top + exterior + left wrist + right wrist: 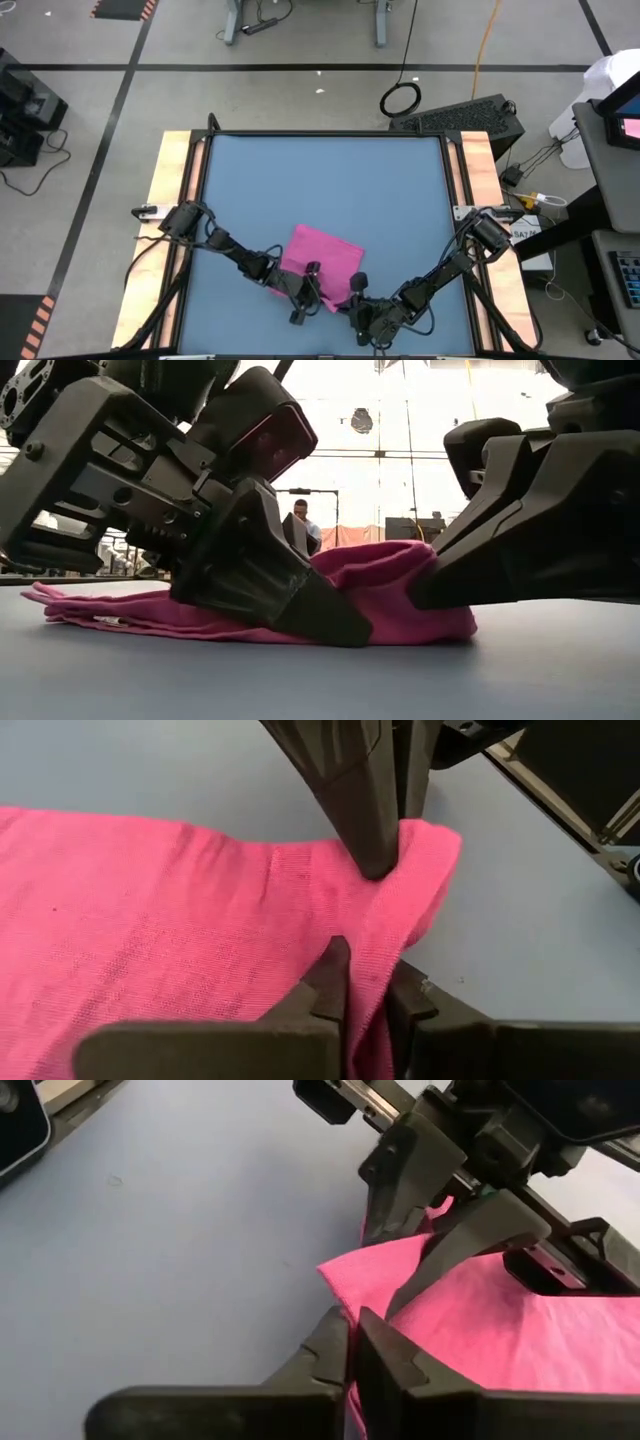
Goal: Roll towel
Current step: Roll the light red towel
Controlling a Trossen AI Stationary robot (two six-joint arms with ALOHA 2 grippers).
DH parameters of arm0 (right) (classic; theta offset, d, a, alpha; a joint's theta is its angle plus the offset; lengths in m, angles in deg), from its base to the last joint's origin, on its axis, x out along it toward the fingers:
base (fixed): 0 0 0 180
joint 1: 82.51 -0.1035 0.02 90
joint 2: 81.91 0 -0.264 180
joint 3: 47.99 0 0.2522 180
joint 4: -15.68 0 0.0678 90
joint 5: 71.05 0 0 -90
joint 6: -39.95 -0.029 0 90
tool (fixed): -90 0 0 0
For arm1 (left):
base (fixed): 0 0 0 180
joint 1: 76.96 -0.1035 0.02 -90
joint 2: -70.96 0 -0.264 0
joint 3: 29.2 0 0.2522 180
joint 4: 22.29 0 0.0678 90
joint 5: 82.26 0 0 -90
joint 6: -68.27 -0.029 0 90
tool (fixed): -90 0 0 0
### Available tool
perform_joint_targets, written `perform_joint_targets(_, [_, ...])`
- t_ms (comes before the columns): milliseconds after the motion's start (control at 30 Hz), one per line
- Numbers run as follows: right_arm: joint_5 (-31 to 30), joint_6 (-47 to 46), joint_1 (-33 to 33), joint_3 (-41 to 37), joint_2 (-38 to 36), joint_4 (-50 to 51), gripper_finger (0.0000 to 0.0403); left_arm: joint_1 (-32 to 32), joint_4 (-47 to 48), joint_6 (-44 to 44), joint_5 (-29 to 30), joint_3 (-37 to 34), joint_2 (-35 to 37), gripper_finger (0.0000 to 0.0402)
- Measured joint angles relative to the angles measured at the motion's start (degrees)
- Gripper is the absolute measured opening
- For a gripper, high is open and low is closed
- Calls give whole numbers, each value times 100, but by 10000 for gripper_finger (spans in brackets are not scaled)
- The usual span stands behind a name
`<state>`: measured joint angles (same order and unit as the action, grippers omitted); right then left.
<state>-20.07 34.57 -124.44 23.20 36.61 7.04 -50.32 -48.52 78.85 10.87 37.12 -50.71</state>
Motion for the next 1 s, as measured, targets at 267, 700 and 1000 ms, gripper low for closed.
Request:
perform_joint_targets(267, [-85,-396,-15,0,0,40,3,207,249,190,75,-17,218,135])
perform_joint_targets(700, [-336,-962,-52,0,0,40,1,1457,3129,-26,2528,-11,1172,221])
perform_joint_targets(1000, [-629,-1223,-52,0,-30,52,0,2150,4011,546,3733,-4,1180,221])
